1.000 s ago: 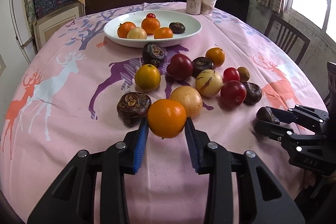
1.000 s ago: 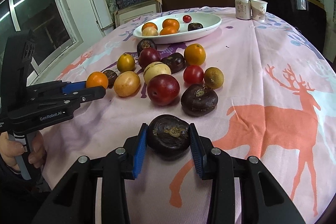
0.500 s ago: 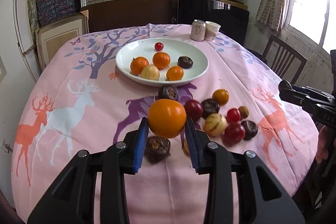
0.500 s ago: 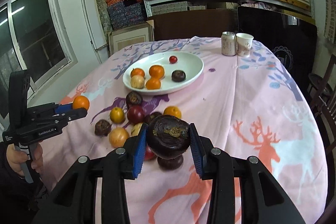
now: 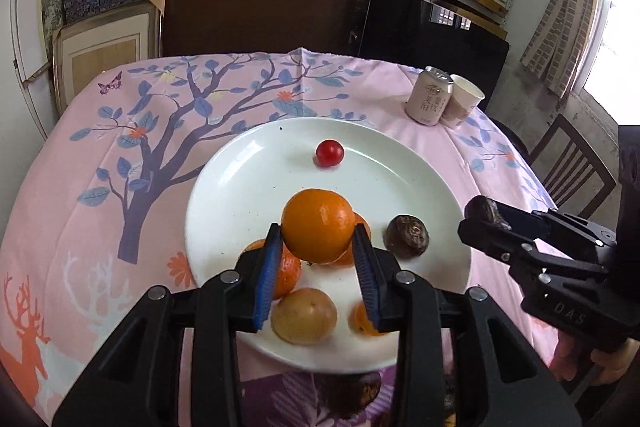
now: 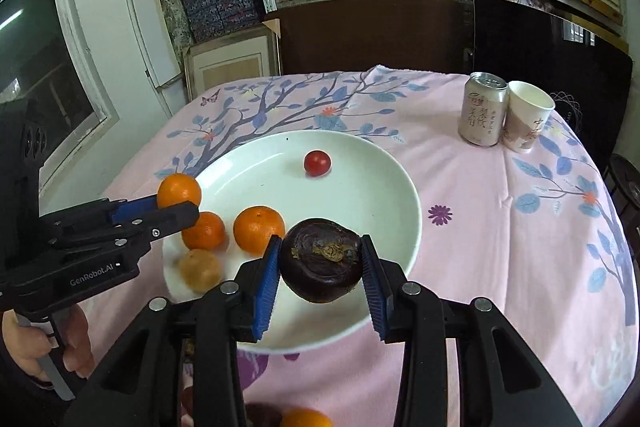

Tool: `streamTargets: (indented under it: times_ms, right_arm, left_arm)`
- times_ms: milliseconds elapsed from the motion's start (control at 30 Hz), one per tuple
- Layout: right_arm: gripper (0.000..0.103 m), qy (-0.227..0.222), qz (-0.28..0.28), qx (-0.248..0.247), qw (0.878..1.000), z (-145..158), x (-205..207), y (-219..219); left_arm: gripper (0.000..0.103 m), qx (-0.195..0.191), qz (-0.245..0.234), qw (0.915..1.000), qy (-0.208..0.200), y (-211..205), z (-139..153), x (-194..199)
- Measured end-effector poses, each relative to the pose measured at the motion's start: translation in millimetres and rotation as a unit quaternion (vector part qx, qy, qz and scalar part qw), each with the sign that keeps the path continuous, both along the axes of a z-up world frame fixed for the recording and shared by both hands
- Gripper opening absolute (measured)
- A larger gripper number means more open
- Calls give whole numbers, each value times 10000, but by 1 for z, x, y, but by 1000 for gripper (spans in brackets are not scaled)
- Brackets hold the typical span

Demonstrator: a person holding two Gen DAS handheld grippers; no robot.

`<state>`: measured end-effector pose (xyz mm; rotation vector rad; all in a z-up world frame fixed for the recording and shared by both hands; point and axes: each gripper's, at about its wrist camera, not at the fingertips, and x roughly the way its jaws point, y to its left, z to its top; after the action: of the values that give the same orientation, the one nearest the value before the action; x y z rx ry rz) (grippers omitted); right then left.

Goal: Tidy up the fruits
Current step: 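Release the mandarin and the dark purple fruit onto the white plate with both grippers, then grasp a dark purple fruit with the left gripper while the right gripper grasps another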

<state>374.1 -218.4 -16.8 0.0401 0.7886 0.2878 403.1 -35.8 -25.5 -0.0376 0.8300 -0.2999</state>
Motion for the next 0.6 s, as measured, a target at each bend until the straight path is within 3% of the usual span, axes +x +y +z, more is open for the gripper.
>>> streamTargets:
  times_ms: [67,133,200,433,600]
  right_arm:
    - [42,-54,0,-23,10000,-3,6,4]
    - [60,-231,-94,-14,9997,2,5,3]
    - [64,-325,-69,50,9994,8,-1,0]
    - [64,-350,-179,163,9991,25,-56,-20]
    - [64,-259,-94,176,9995,19,-126,-27]
  left_arm:
    - [39,21,90,9999,69,-1,-7,11]
    - [63,-73,208,9998,33,3,-6,13]
    - [73,-188,232,9995,-75,9,-1,4]
    - [78,-129,-13,9997,-211,19,20,-61]
    - [81,582,-418,9971,-269,19,1,-142]
